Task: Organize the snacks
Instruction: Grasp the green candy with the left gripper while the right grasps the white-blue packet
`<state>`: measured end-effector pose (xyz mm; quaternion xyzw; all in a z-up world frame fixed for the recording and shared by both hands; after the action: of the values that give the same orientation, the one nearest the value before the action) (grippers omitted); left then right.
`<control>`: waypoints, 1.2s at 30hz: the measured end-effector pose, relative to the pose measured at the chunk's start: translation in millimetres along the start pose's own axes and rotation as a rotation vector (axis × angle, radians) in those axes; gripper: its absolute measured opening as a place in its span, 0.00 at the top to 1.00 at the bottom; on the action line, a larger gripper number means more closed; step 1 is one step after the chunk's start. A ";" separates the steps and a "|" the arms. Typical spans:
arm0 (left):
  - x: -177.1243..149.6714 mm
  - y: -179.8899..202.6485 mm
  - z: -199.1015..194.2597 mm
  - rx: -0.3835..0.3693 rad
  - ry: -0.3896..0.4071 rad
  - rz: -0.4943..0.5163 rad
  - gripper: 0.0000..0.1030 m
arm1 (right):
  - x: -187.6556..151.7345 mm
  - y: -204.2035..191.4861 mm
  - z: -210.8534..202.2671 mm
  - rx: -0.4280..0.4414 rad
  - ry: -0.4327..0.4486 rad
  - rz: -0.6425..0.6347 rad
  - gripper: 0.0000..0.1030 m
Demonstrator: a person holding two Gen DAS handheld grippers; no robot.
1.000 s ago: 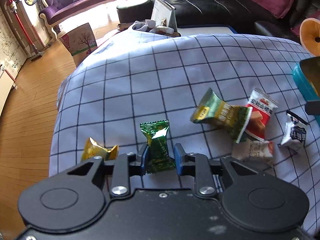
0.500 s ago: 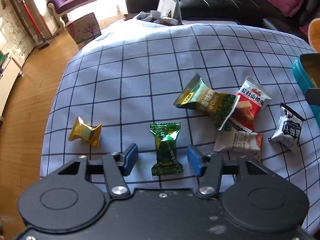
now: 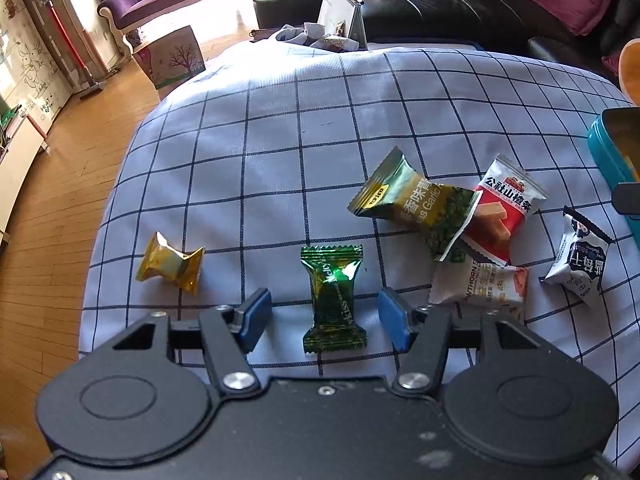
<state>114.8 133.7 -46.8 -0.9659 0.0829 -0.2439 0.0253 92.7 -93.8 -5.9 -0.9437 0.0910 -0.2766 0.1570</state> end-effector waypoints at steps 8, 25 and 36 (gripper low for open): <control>0.0 14.1 -5.2 -0.009 0.021 0.065 0.68 | -4.6 1.6 10.6 -0.009 -0.090 0.052 0.61; 14.5 23.6 -29.6 -0.075 0.047 -0.116 0.83 | -12.9 -1.0 22.9 -0.057 -0.185 0.124 0.61; 4.1 35.7 -39.2 0.046 0.112 -0.081 0.82 | -11.3 -2.3 23.3 -0.064 -0.102 0.177 0.60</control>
<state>94.5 97.5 -13.6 -0.9525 0.0393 -0.3003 0.0331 96.3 -83.0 -29.3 -0.9493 0.1747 -0.2104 0.1550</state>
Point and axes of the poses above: each gripper's, at about its wrist camera, not at the fingertips, and z roughly the way its jaws point, y to its right, x to its top, the point moved 2 cm from there along z, roughly the way its jaws point, and after that the axes turned 2 degrees about z, right-handed, at the moved point
